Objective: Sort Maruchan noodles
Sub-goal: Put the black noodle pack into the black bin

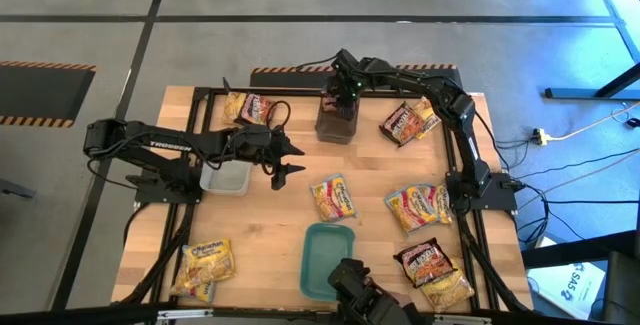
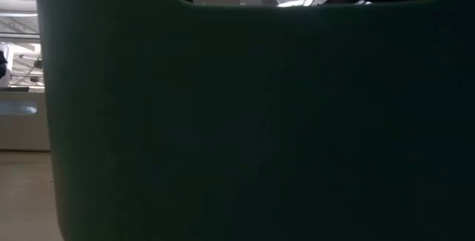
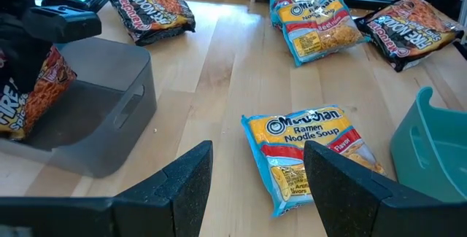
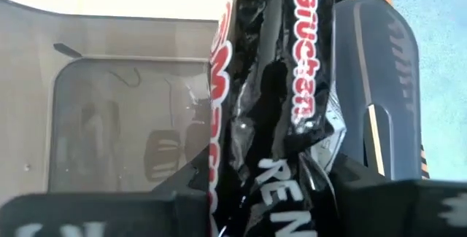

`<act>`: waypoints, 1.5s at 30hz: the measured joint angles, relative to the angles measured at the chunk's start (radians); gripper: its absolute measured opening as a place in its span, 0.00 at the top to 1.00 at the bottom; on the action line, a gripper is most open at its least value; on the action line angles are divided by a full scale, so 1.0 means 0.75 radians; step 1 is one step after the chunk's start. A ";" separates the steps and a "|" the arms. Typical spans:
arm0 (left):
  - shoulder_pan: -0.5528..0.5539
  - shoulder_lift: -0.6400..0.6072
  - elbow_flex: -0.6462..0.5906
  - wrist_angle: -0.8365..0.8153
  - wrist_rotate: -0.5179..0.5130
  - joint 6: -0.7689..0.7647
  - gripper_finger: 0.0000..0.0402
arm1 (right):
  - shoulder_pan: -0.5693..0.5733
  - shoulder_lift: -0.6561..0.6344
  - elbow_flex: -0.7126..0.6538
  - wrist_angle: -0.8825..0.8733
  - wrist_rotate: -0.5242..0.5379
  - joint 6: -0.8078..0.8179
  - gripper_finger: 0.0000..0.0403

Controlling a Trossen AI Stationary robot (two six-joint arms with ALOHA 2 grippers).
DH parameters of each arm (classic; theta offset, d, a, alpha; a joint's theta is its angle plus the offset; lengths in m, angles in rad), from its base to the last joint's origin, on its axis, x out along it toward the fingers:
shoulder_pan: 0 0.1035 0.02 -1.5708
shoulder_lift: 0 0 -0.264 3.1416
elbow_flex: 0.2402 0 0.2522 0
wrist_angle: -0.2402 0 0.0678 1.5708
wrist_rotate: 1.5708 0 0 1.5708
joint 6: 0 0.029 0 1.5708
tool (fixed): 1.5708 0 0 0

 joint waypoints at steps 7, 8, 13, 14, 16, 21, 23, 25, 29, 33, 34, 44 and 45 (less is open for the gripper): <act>0.000 0.000 0.000 0.000 0.000 0.001 0.48 | 0.001 -0.010 0.000 -0.016 0.090 0.003 0.53; 0.000 0.000 0.000 0.000 0.000 0.000 0.48 | 0.001 -0.020 0.000 -0.020 0.091 0.003 0.51; 0.000 0.000 0.000 0.000 0.001 0.001 0.48 | 0.001 -0.063 0.002 -0.007 0.160 0.003 0.47; 0.000 0.000 0.000 0.000 0.001 0.001 0.48 | 0.001 -0.066 0.002 -0.006 0.184 0.004 0.47; 0.000 0.000 0.000 0.000 0.001 0.001 0.48 | 0.001 -0.069 0.002 -0.008 0.199 0.005 0.47; 0.000 0.000 0.000 0.000 0.000 0.001 0.48 | 0.019 -0.081 0.001 -0.046 0.206 0.003 0.47; 0.000 0.000 0.000 0.001 0.000 0.001 0.48 | 0.039 -0.108 0.000 -0.058 0.210 0.004 0.47; 0.000 0.000 0.000 0.004 0.000 0.000 0.48 | 0.063 -0.153 0.000 -0.090 0.224 0.003 0.47; 0.000 0.000 0.000 0.034 -0.003 0.000 0.48 | 0.115 -0.261 0.001 -0.203 0.227 0.060 0.47; 0.000 -0.001 0.000 0.070 -0.004 -0.001 0.48 | 0.183 -0.397 -0.006 -0.320 0.185 0.137 0.47; 0.000 -0.001 0.000 0.079 -0.004 -0.001 0.48 | 0.204 -0.436 -0.022 -0.331 0.185 0.152 0.47; -0.075 -0.001 0.000 0.098 -0.051 -0.040 0.48 | 0.457 -0.898 -0.553 -0.068 0.173 0.354 0.47; -0.091 0.003 0.000 0.098 -0.082 -0.048 0.48 | 0.483 -0.938 -0.628 -0.004 0.172 0.386 0.47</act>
